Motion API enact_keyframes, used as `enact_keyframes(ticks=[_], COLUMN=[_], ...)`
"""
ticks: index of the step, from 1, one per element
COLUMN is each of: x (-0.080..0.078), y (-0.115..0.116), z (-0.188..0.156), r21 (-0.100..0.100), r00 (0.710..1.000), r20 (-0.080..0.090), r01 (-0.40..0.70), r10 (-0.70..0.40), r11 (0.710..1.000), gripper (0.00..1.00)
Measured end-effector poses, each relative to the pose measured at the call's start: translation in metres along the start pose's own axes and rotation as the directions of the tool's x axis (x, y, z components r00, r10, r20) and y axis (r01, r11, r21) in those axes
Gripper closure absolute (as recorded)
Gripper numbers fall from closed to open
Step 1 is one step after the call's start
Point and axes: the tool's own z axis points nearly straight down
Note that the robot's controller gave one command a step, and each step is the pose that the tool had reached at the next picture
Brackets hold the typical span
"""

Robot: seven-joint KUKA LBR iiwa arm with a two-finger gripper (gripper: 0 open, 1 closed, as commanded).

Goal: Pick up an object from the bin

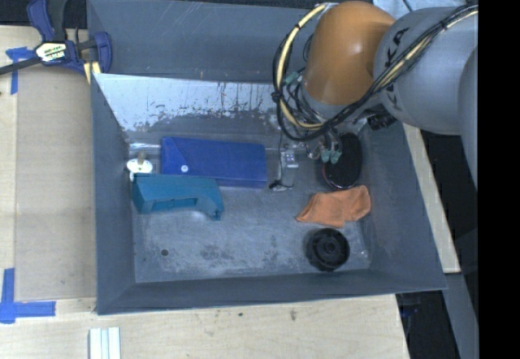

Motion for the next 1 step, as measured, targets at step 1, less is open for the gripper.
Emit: enact_keyframes(ticks=[1], x=[-0.0019], y=[0.0000], z=[-0.0052], r21=[0.000], r00=[1.000], r20=[0.009], r01=[0.000], r10=[0.000], r11=[1.000], gripper=[0.00])
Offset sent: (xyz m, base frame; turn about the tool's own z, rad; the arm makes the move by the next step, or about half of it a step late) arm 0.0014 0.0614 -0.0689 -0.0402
